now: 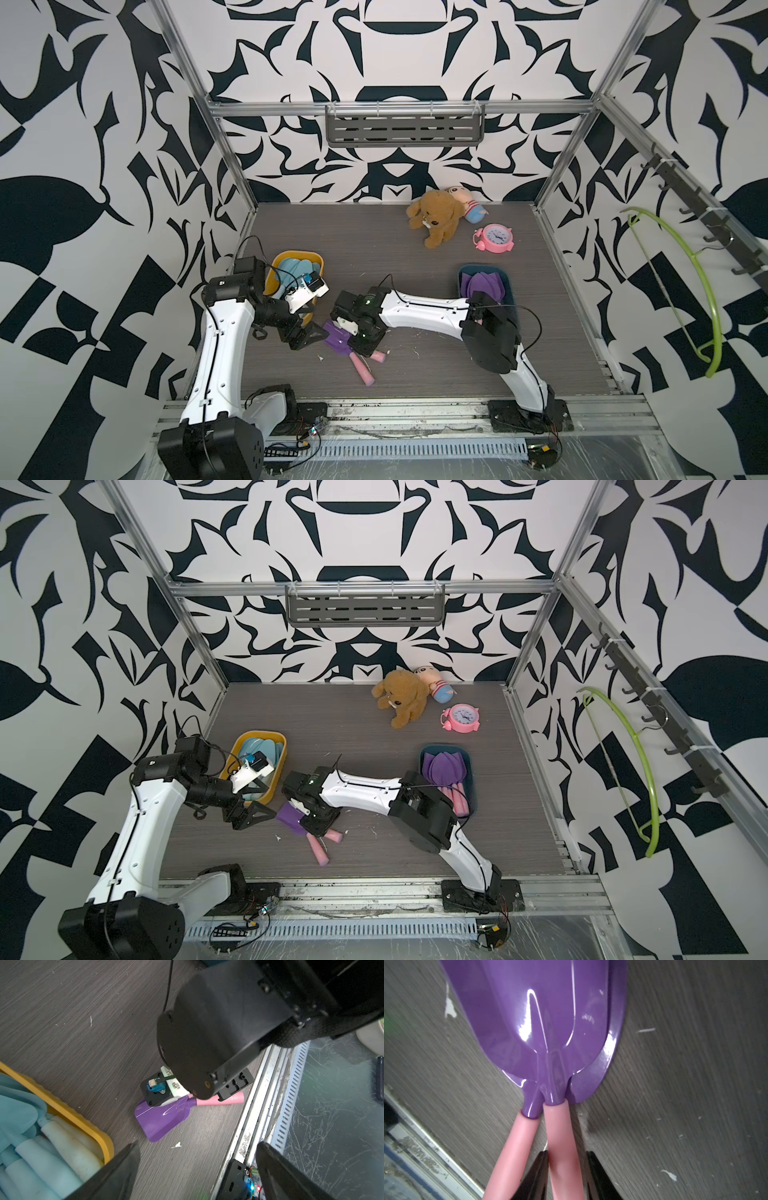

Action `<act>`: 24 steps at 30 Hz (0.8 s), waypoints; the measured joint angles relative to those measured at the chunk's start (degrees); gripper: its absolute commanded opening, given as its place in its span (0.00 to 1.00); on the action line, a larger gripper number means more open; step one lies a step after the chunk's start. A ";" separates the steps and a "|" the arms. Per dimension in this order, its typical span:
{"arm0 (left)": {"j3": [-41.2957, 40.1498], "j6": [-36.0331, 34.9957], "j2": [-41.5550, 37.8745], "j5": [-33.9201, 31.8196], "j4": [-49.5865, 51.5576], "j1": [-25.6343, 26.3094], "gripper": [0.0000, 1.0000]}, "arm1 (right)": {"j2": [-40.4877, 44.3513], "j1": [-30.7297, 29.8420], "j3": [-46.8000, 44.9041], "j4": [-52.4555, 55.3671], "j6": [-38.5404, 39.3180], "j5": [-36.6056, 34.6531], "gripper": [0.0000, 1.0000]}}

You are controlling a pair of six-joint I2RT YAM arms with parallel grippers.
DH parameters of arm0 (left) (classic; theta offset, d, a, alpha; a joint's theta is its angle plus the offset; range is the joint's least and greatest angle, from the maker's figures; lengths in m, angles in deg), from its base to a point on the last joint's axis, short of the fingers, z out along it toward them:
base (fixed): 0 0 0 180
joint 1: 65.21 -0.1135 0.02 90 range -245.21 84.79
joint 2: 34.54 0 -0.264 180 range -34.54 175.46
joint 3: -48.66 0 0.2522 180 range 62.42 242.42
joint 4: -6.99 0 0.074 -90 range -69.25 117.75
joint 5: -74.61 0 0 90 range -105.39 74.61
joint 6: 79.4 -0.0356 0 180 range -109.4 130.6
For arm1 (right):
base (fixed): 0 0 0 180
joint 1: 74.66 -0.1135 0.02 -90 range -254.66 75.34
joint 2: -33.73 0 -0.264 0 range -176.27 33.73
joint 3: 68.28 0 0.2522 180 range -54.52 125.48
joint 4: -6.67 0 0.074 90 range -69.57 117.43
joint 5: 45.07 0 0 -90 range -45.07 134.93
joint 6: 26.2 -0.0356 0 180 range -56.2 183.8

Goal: Sort the small shovels by color and place them into the storage box
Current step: Pick up the shovel from the center of the board.

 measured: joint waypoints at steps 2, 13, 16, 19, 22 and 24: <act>0.00 0.00 0.20 0.02 0.00 -0.02 0.94 | -0.70 -0.07 0.00 -0.09 0.33 -0.02 0.32; 0.00 0.00 0.92 0.48 0.00 -0.02 0.94 | -1.97 -0.11 0.11 -0.70 0.85 0.00 0.23; 0.00 0.00 1.07 0.90 0.00 -0.02 0.94 | -1.90 -0.11 0.11 -0.76 0.87 -0.02 0.20; 0.00 0.00 1.44 1.22 -0.02 -0.02 0.94 | -1.20 -0.11 -0.59 -1.51 0.92 -0.31 0.20; 0.02 0.26 2.40 1.70 -0.07 -0.02 0.93 | 1.88 -0.09 -2.47 -1.62 0.90 -0.98 0.19; 0.11 1.42 3.37 2.49 -0.66 -0.02 0.93 | 4.74 -0.04 -3.13 -1.53 0.79 -1.57 0.18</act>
